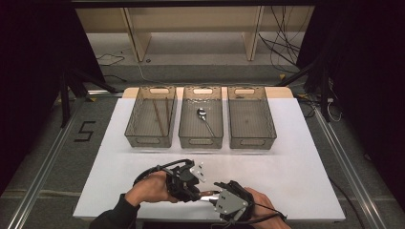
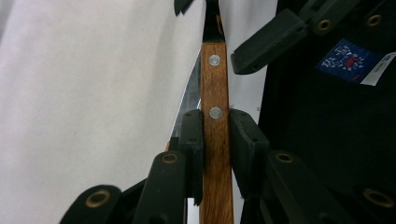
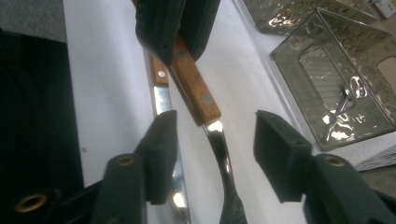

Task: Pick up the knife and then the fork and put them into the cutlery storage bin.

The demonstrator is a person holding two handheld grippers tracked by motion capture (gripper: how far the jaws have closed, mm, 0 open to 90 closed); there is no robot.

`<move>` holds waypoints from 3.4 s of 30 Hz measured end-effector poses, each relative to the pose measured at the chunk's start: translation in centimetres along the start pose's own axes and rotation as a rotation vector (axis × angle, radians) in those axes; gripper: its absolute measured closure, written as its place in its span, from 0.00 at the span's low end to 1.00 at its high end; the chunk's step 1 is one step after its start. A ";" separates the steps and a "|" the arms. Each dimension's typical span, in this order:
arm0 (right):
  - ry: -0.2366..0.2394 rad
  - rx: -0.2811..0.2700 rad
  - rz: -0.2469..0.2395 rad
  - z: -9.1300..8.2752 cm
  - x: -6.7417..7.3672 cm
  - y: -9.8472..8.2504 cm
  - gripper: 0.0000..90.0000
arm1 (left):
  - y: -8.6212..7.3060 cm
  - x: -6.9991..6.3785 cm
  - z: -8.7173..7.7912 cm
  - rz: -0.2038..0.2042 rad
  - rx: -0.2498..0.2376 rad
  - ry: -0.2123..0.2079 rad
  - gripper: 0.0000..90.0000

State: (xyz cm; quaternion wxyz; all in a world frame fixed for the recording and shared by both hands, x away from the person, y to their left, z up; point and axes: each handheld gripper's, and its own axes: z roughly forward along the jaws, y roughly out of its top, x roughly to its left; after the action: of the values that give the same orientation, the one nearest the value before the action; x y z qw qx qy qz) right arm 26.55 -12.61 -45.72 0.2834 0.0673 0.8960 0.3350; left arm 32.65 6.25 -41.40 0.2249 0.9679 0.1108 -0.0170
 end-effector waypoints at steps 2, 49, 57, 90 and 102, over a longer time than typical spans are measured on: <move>0.002 0.008 -0.017 0.1 0.1 0.0 0.61 | 0.0 -0.1 0.0 0.002 -0.003 -0.005 0.84; -0.059 0.067 -0.046 -1.1 -1.7 -0.8 0.99 | -2.1 2.1 -4.2 -0.161 -0.213 0.014 0.32; -0.097 0.068 0.086 -2.5 -5.2 -1.6 0.99 | -3.2 2.9 -4.9 -0.174 -0.278 0.076 0.24; -0.130 0.037 0.903 -1.2 -24.0 -3.4 0.99 | -7.0 3.3 -2.2 -0.227 -0.324 0.192 0.19; -0.151 0.079 1.010 1.8 -27.0 -3.3 0.99 | -7.2 3.4 -2.0 -0.219 -0.322 0.199 0.18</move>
State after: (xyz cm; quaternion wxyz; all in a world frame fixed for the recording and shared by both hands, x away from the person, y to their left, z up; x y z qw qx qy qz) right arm 50.19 -22.52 -36.44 0.1475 0.5265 0.7407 0.3905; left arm 34.35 14.15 -42.99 0.3613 0.8986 0.2384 0.0719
